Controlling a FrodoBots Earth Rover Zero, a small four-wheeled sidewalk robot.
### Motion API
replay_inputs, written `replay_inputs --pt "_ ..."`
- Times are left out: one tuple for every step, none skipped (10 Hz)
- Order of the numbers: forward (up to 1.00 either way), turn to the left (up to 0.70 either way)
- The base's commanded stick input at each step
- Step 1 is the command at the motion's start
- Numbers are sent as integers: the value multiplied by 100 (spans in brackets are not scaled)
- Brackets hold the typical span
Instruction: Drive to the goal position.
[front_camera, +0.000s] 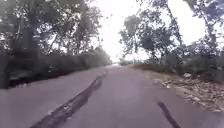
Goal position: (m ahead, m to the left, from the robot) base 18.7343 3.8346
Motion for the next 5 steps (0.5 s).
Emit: replay_inputs --pt "100 0" --pt "100 0" --pt "100 0" --pt "100 0" --pt "100 0"
